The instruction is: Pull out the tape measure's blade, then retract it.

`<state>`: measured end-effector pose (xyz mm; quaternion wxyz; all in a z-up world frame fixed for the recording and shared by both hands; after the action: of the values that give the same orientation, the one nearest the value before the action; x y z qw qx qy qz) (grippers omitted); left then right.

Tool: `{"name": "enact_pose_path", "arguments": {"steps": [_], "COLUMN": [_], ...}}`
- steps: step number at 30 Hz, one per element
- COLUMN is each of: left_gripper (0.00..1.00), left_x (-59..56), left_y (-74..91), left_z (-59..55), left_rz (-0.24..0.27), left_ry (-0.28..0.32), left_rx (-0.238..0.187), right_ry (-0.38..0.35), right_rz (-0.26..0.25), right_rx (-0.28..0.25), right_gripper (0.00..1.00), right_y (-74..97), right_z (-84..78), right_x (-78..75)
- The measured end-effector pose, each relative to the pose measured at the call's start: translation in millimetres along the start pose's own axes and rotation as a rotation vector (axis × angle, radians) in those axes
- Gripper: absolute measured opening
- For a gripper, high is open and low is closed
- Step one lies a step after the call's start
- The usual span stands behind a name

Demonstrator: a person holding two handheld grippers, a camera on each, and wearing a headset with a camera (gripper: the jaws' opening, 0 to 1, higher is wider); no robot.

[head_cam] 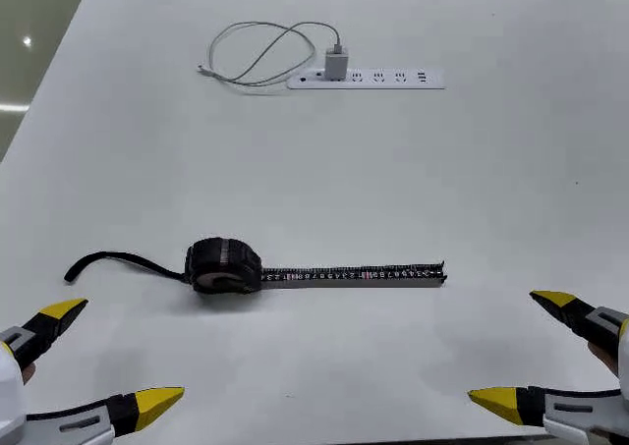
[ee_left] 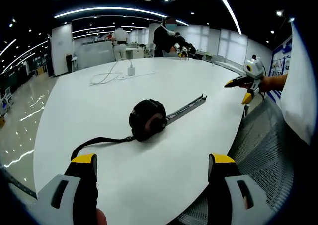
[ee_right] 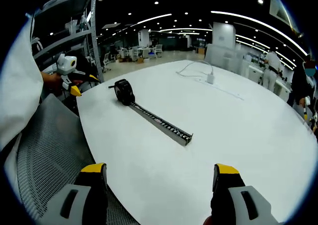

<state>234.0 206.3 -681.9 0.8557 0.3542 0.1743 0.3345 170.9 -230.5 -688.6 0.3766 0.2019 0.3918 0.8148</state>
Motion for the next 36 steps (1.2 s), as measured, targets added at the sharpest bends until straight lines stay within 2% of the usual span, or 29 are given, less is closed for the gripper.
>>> {"name": "enact_pose_path", "arguments": {"steps": [9,13,36], "left_gripper": [0.90,0.90,0.88], "left_x": [-1.1,0.9,1.4], "left_y": [-1.3,-0.1,-0.6], "left_z": [-3.4,-0.5,-0.6], "left_rz": [0.008,0.011,0.012], "left_ry": [0.017,0.024,0.023], "left_rx": [0.008,-0.001,0.003], "right_ry": [-0.025,-0.025,-0.018], "right_rz": [-0.013,-0.013,-0.015], "right_rx": [-0.004,-0.006,-0.007], "right_gripper": [0.88,0.89,0.89], "right_y": [-3.3,-2.7,-1.4], "right_z": [-6.5,-5.9,-0.6], "right_x": [0.9,0.2,5.4]}}
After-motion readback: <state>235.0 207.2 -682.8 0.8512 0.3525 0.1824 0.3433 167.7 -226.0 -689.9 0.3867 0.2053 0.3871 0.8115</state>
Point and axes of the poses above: the centre of the closed fingertips' face, and the gripper's own axes: y roughly backward along the fingers, x roughly to its left, z roughly out of its top, the point moved 7 cm from there along y, roughly backward along the fingers, and after that the axes turned 12 degrees about x, right-handed, at the moved point
